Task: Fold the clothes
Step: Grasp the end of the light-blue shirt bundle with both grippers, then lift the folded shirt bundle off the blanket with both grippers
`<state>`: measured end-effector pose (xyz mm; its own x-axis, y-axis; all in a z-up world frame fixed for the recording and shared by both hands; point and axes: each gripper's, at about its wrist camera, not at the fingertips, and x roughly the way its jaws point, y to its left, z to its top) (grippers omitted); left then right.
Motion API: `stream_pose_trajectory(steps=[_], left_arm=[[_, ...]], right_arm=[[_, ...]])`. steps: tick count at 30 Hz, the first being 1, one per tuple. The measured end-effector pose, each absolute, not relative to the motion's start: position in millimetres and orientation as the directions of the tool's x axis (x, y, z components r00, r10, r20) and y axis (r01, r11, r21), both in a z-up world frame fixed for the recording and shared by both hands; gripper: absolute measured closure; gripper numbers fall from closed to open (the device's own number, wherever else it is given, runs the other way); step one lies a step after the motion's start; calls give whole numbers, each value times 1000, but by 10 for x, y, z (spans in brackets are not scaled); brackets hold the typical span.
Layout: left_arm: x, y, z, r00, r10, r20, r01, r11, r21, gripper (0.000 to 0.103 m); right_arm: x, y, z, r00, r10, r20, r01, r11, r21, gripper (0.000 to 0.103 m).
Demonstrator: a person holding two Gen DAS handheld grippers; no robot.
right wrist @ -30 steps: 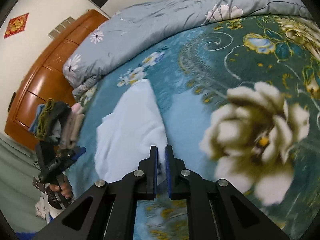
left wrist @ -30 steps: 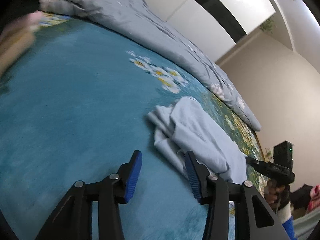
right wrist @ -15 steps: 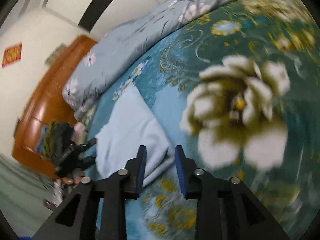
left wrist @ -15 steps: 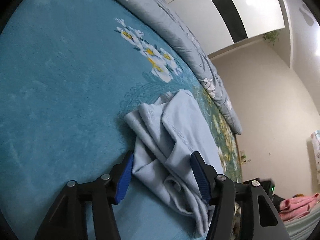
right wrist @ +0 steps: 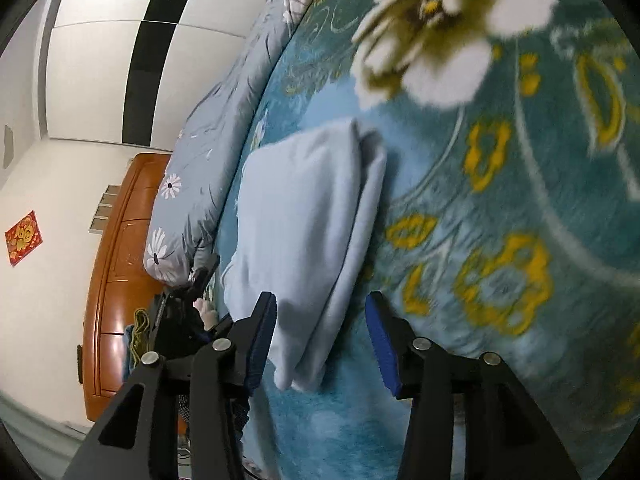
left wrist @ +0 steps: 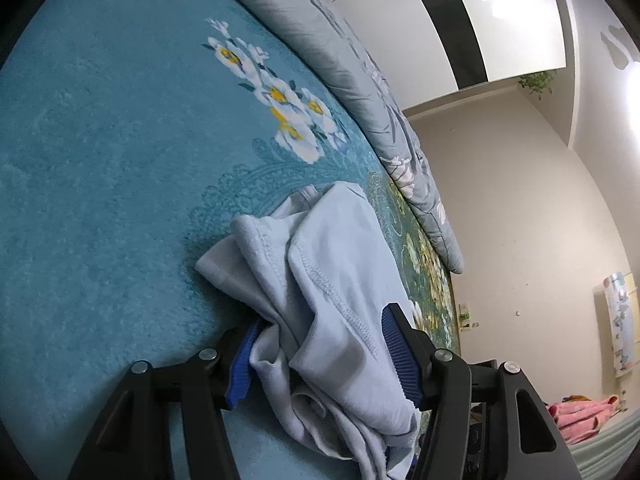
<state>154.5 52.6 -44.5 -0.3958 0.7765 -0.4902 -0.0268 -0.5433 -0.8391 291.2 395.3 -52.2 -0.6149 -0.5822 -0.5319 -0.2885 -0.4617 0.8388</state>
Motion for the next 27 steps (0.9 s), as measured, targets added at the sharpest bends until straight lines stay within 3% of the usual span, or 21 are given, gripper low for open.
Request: stream_pose_trajectory(steps=[2, 5, 6, 7, 10, 11, 20, 27], left_arm=[[1553, 509, -457, -400, 773, -492, -15, -543, -840, 57], [1554, 492, -488, -408, 769, -493, 5, -538, -843, 67], [1557, 488, -494, -411, 765, -496, 13, -539, -842, 71], [1562, 484, -498, -415, 761, -499, 22, -540, -841, 79], [1592, 460, -471, -431, 749, -503, 38, -542, -840, 88], [1603, 457, -450, -435, 746, -505, 37, -545, -837, 91], [1742, 328, 199, -541, 691, -479, -58, -599, -798, 94], [2297, -308, 587, -703, 592, -394, -93, -626, -774, 94]], right_arm=[[2918, 3935, -529, -634, -566, -527, -307, -442, 843, 55], [2948, 3930, -542, -660, -549, -513, -323, -410, 853, 56], [2957, 3924, -543, -666, -541, -513, -325, -407, 853, 59], [2951, 3924, -559, -670, -538, -511, -330, -401, 855, 70], [2912, 3934, -609, -674, -538, -507, -343, -380, 859, 95], [2890, 3933, -606, -671, -540, -508, -341, -383, 859, 95], [2281, 3713, 193, -628, -590, -508, -120, -571, 812, 97], [1898, 3445, 715, -545, -736, -402, 175, -569, 804, 98]])
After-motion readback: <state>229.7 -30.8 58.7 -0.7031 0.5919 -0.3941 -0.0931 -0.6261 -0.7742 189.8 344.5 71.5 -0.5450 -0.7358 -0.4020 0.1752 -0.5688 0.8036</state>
